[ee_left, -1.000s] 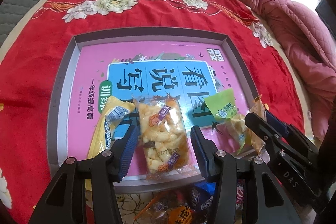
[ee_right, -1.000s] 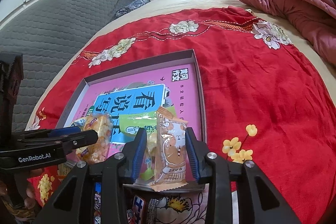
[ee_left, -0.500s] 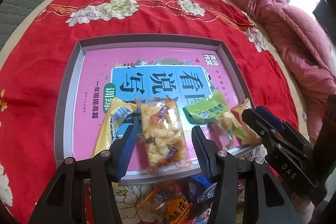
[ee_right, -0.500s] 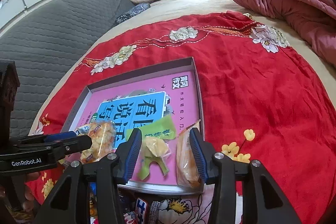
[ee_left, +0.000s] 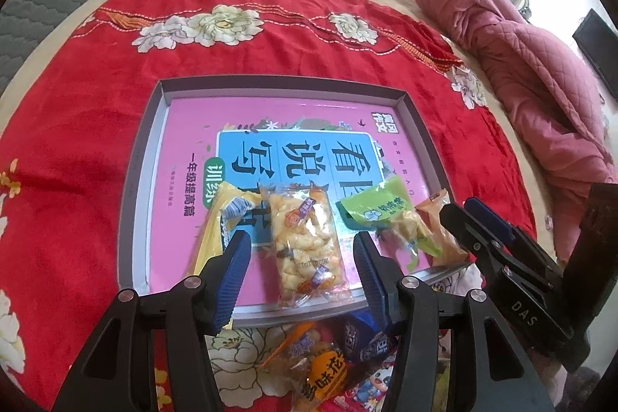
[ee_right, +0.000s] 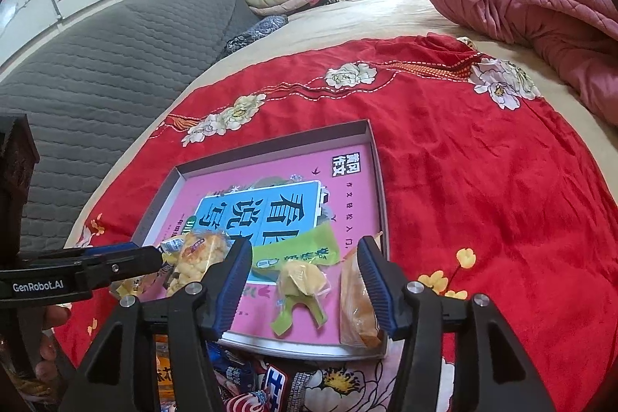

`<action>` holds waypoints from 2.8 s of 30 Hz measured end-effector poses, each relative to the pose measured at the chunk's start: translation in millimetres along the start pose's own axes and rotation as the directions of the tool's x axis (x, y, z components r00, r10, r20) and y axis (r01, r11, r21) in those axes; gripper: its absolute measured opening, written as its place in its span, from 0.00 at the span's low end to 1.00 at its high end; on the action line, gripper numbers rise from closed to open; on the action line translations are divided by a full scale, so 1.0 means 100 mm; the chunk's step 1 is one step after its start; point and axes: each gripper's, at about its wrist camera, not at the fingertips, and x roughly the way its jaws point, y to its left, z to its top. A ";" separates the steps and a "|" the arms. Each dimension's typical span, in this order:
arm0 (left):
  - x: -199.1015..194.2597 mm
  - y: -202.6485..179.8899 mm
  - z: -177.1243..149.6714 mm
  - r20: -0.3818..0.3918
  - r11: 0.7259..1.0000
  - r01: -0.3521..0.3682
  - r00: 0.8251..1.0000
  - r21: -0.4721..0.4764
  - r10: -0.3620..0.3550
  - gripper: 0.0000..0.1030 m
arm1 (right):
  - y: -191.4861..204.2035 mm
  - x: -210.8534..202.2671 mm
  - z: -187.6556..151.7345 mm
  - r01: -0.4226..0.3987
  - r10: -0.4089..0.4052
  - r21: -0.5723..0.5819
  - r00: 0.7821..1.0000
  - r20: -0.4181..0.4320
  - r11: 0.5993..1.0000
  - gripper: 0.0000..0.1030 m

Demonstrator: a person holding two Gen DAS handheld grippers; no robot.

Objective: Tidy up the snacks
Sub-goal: 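Withdraw both tools from the tray back toward the snack pile, then lower left tool to orange peanut bag while right tool lowers to red stick packet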

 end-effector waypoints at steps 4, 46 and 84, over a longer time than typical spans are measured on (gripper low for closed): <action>-0.05 0.02 -0.05 -0.006 1.000 0.002 1.000 0.003 -0.002 0.56 | 0.01 -0.03 0.00 -0.009 0.009 -0.002 1.000 0.006 1.000 0.55; -0.26 0.32 -0.55 -0.061 1.000 0.022 0.998 0.011 -0.021 0.56 | 0.32 -0.67 -0.45 0.006 -0.003 -0.070 0.999 0.034 0.998 0.66; -0.11 0.35 -0.93 -0.167 0.996 0.078 0.983 0.034 -0.072 0.56 | 0.53 -0.66 -0.89 -0.088 0.082 -0.032 0.985 -0.150 0.996 0.66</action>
